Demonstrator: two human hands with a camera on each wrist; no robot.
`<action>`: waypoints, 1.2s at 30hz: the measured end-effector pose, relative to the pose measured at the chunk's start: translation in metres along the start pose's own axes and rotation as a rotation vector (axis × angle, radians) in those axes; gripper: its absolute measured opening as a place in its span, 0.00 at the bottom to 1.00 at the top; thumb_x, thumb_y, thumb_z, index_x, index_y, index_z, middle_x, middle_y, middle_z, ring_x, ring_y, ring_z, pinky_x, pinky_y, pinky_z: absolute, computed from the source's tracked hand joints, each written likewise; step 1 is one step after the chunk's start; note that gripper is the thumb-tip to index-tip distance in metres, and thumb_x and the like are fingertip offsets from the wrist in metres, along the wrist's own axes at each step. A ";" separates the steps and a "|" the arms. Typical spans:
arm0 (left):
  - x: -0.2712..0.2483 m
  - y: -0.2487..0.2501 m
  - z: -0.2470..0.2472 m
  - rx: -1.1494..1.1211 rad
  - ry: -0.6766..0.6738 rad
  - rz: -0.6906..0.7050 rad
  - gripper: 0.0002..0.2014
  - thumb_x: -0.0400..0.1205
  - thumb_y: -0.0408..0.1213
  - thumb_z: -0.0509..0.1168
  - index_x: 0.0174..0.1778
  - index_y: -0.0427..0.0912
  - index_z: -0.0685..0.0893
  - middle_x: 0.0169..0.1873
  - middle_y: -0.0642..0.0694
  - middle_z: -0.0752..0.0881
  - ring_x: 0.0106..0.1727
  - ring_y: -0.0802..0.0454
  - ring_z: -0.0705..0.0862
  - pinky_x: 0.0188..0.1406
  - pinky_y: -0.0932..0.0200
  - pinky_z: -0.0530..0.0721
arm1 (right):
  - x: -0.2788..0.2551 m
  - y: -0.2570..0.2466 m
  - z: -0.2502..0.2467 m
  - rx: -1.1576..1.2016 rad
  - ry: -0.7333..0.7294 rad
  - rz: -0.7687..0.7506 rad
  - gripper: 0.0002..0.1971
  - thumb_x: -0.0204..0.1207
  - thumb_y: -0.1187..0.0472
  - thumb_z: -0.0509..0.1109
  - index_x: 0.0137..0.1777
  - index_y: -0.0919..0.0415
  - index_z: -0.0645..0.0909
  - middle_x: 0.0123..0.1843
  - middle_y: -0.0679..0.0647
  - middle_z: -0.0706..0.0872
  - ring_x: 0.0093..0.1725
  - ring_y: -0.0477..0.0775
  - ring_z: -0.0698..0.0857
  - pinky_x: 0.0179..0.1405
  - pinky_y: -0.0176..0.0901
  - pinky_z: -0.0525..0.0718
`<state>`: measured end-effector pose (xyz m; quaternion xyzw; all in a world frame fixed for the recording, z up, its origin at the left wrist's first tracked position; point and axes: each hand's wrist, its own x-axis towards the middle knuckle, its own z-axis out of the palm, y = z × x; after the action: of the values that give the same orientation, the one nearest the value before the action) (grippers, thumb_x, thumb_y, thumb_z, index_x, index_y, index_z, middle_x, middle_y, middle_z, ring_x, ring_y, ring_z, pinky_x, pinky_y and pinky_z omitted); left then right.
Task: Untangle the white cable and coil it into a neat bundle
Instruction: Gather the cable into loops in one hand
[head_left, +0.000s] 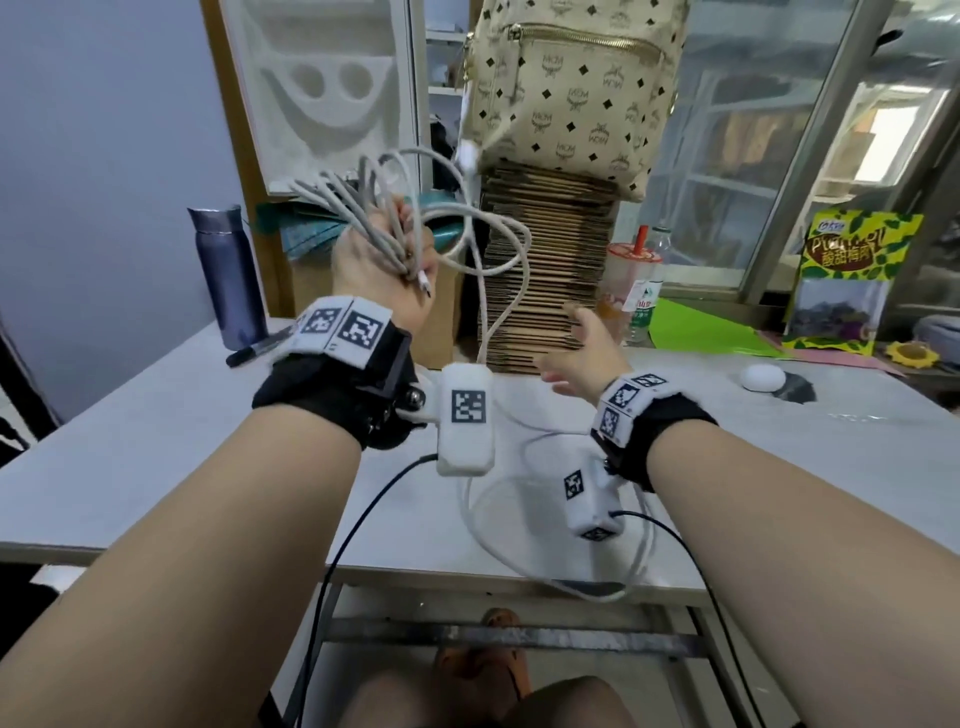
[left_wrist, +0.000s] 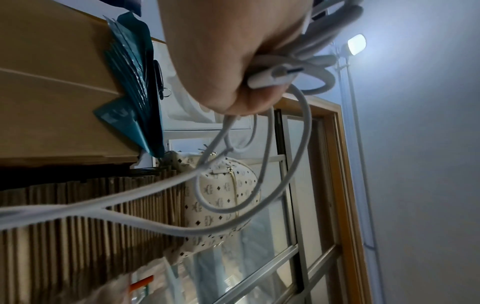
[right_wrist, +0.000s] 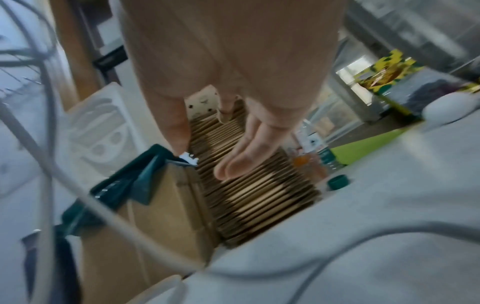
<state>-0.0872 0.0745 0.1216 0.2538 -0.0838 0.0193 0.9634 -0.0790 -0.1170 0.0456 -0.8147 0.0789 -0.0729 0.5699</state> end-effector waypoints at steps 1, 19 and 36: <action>-0.001 -0.001 -0.001 -0.028 -0.020 -0.068 0.21 0.89 0.37 0.46 0.30 0.40 0.72 0.14 0.49 0.73 0.12 0.58 0.70 0.10 0.73 0.66 | -0.004 -0.008 0.006 0.023 -0.064 -0.027 0.36 0.73 0.68 0.73 0.78 0.48 0.62 0.70 0.59 0.75 0.44 0.56 0.87 0.51 0.51 0.88; -0.001 -0.016 -0.006 0.384 0.165 0.000 0.20 0.89 0.40 0.45 0.31 0.45 0.71 0.17 0.50 0.77 0.15 0.58 0.74 0.15 0.70 0.68 | -0.024 -0.019 0.022 0.309 -0.507 0.195 0.19 0.74 0.73 0.55 0.58 0.55 0.80 0.45 0.59 0.88 0.33 0.54 0.88 0.44 0.45 0.80; 0.001 -0.041 -0.016 0.619 0.219 0.005 0.15 0.86 0.41 0.51 0.36 0.47 0.77 0.28 0.48 0.78 0.25 0.51 0.76 0.22 0.63 0.73 | -0.036 0.002 0.021 -0.470 -0.588 0.348 0.32 0.74 0.64 0.75 0.76 0.64 0.68 0.33 0.59 0.81 0.17 0.47 0.81 0.16 0.32 0.78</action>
<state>-0.0799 0.0465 0.0876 0.5307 0.0295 0.0733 0.8439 -0.1096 -0.0908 0.0354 -0.8831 0.0641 0.2803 0.3707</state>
